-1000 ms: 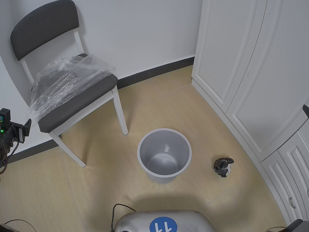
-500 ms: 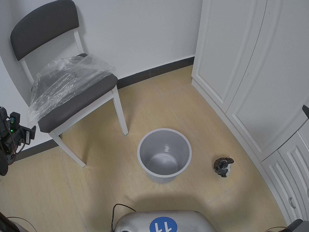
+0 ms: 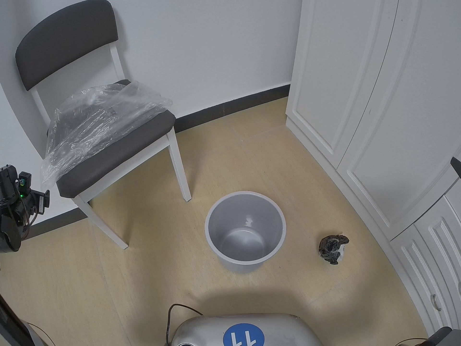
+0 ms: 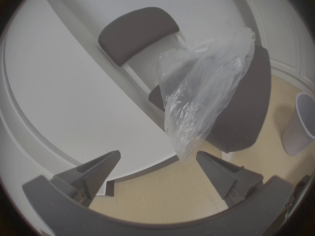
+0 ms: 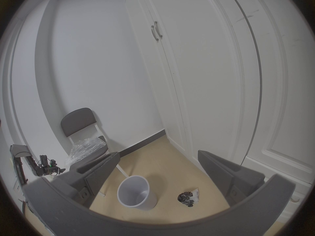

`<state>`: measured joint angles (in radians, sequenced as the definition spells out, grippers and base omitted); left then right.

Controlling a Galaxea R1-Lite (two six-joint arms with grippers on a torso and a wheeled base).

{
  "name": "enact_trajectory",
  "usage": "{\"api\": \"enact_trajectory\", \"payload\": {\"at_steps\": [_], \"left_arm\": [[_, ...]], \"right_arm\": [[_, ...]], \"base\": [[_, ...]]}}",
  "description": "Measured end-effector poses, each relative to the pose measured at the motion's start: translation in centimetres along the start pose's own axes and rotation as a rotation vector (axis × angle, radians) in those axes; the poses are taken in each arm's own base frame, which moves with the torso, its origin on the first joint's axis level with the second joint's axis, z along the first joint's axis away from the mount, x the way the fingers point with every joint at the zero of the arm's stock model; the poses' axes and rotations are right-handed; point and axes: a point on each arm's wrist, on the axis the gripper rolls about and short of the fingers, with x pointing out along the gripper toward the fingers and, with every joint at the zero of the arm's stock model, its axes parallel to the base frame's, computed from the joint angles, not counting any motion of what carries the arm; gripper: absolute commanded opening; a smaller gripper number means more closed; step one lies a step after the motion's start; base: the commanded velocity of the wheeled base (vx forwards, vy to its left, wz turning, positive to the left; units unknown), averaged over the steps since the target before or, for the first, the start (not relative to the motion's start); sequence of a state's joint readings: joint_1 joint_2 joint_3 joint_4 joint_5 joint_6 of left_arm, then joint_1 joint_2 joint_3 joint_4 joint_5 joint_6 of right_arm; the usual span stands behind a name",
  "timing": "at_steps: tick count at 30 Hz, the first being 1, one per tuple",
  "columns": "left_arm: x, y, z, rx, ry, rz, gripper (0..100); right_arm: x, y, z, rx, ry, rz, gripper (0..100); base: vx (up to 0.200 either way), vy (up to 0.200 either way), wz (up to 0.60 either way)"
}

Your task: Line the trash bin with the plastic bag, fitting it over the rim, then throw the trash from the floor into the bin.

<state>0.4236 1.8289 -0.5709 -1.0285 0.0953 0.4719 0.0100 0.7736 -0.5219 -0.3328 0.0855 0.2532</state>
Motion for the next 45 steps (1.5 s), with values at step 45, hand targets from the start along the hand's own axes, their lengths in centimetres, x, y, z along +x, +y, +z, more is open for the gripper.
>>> {"api": "enact_trajectory", "payload": {"at_steps": [45], "left_arm": [[0.5,-1.4,5.6,-0.439,-0.264,-0.250,100]], "right_arm": [[-0.1,0.1,-0.3,-0.005,0.013,0.024,100]], "base": [[0.000,0.000,0.00]]}}
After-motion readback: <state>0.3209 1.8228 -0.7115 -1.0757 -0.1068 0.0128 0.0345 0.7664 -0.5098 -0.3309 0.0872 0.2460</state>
